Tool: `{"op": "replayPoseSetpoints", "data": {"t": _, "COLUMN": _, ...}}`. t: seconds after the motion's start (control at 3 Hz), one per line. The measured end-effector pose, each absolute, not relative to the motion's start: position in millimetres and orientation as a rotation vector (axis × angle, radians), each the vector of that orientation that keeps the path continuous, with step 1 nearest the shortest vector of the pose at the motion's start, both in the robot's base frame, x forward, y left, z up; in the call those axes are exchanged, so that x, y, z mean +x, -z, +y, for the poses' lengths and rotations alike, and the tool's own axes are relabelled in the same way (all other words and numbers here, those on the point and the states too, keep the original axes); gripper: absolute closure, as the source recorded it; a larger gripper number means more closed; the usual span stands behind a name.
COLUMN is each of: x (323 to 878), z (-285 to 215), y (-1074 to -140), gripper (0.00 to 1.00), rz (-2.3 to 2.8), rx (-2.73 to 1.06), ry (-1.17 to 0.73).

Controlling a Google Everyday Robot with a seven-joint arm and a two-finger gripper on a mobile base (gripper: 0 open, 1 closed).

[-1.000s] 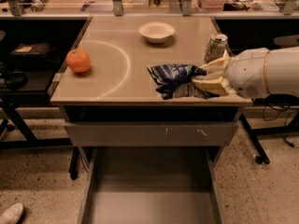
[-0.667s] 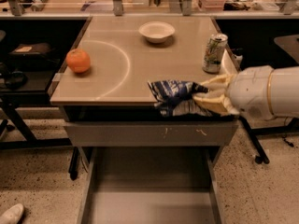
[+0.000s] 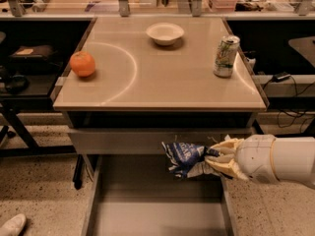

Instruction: Place blue chip bag into middle drawer

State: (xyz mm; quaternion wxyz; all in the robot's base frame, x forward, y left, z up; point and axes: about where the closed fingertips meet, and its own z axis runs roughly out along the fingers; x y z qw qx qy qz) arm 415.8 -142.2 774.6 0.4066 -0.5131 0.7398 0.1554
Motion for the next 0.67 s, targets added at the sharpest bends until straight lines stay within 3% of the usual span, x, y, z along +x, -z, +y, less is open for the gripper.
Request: {"op": "replayPoseSetpoints", "data": {"t": 0.67, "x": 416.0, "z": -136.3, "y": -735.7, "gripper": 1.0, "rz": 1.927, "rx": -1.295, "ry": -0.439}}
